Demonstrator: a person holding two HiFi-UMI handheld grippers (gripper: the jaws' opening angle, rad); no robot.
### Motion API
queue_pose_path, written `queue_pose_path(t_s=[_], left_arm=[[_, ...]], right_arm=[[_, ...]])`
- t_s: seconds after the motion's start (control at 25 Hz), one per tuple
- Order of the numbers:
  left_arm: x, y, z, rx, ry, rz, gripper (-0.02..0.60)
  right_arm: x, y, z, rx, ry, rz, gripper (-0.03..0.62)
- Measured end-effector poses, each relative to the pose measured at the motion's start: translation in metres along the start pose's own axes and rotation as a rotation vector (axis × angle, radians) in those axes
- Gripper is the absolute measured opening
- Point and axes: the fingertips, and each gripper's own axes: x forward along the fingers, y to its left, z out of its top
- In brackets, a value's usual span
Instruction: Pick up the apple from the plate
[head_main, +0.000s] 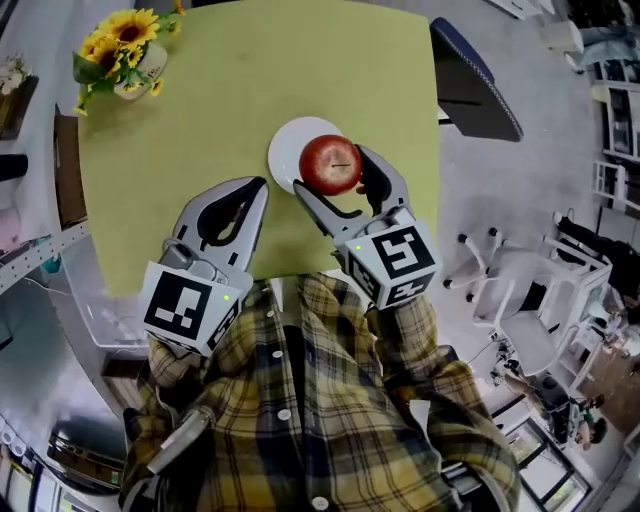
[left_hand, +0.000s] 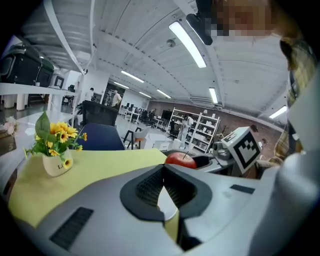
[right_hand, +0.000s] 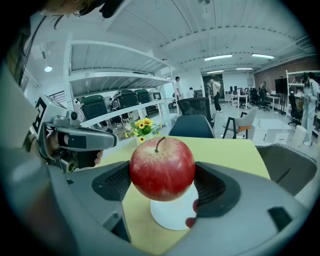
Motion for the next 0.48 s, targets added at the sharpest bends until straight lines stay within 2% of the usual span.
queue_pose_path(t_s=[0.36,0.48], left_arm=[[-0.031,-0.023,0.052,0.067,-0.078,0.020,0.008],[-0.043,-0.016,0.063,0.093,-0.098,0.031,0.008]], right_arm=[[-0.044,0.021,0.042,-0.047,-0.067,0.028,0.388],[-0.046,0.037,0.051,-0.057,-0.083,0.045,0.388]])
